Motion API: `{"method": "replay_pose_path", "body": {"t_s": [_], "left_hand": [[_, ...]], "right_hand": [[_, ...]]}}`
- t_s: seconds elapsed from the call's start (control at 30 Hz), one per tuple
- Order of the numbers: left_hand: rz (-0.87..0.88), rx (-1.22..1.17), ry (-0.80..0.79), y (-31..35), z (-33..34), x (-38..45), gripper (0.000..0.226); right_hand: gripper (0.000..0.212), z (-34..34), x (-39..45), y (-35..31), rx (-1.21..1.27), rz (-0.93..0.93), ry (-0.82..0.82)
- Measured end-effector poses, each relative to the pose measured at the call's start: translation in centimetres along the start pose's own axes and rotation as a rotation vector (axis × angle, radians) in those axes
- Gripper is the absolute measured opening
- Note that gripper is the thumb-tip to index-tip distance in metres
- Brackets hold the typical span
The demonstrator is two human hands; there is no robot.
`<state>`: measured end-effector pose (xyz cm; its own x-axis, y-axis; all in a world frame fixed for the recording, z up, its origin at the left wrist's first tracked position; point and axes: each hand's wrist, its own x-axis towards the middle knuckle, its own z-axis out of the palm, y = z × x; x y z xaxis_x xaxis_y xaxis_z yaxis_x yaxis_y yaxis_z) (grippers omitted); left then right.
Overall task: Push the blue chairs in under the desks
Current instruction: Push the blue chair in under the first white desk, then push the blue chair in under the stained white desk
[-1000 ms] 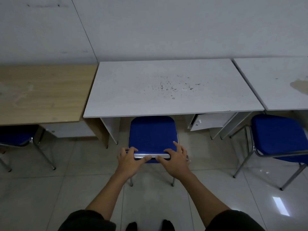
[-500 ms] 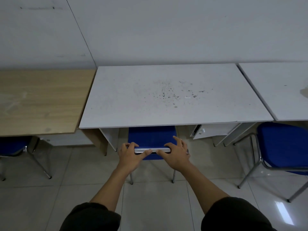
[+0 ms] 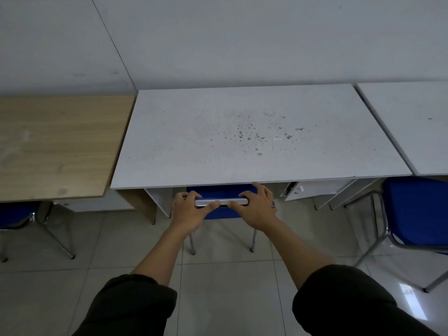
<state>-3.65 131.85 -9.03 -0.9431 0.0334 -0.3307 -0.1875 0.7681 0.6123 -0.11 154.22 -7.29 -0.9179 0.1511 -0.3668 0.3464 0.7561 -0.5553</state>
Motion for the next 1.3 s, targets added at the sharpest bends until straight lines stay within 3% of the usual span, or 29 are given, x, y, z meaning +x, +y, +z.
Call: {"method": "replay_pose_path", "body": {"t_s": [0.2,0.4,0.6,0.73,1.0,1.13,1.3], "left_hand": [[-0.02,-0.017,-0.005,0.1,-0.1,2.4,0.08],[-0.029,0.038,-0.031,0.8,-1.0,4.3,0.073],[-0.083,0.081,-0.088,1.8,-1.7,3.3,0.087],[0.057,0.116,-0.014,2.2,-1.2,0.1,0.077],[0.361,0.183,-0.125,8.4,-0.3,-6.5,0.06],[0.43,0.089,-0.108,12.7,2.0,-10.6,0.055],[0.432,0.087,-0.262,17.6,7.4,-16.2,0.056]], "right_hand": [[0.077,-0.3,2.2,0.0,-0.012,-0.006,0.003],[0.083,-0.5,3.9,-0.7,-0.023,-0.011,0.015],[0.086,-1.1,3.2,-1.5,-0.078,0.019,-0.034],[0.077,0.1,0.2,-1.0,-0.014,-0.065,0.097],[0.069,-2.6,-5.9,1.6,-0.01,-0.156,0.214],[0.067,-6.5,-10.1,4.2,0.03,-0.155,0.288],[0.073,-10.2,-17.3,10.9,0.14,-0.038,0.309]]}}
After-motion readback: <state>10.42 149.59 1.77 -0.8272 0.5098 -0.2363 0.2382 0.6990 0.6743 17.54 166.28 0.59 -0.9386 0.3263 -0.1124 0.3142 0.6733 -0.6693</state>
